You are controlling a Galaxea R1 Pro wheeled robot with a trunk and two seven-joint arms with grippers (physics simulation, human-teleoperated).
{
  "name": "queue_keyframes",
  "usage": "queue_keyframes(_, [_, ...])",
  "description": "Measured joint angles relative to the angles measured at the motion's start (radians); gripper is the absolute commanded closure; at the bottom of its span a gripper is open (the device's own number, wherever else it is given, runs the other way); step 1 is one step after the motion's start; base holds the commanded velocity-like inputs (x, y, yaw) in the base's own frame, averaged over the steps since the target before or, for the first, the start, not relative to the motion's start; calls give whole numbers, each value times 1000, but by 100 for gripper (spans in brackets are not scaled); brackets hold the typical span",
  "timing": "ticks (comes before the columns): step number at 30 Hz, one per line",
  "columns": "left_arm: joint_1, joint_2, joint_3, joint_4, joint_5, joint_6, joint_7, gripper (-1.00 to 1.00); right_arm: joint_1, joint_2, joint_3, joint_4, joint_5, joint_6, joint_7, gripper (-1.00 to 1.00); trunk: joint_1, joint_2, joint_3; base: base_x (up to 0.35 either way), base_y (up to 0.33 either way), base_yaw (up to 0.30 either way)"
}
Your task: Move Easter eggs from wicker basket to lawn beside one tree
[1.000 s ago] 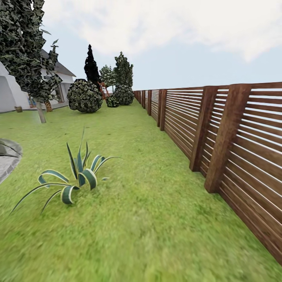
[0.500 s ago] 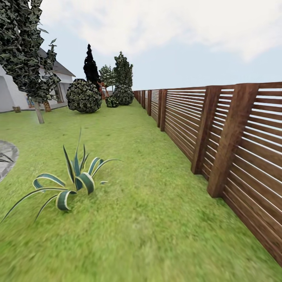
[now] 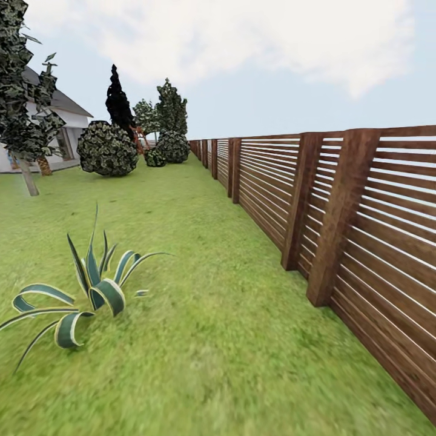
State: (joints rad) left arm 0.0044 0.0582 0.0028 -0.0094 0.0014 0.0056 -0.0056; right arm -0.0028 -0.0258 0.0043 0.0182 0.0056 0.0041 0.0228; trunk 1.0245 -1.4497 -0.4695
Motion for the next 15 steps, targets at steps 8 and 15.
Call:
queue_keyframes(8, [0, 0, 0, 1, 0, 0, 0, -100, 0, 0, 0, 0, 0, 0, -1, -100, 0, 0, 0, 282, 0, -1])
queue_keyframes(15, [0, 0, 0, 1, 0, 0, 0, -100, 0, 0, 0, 0, 0, 0, 0, -100, 0, 0, 0, 323, 0, 0])
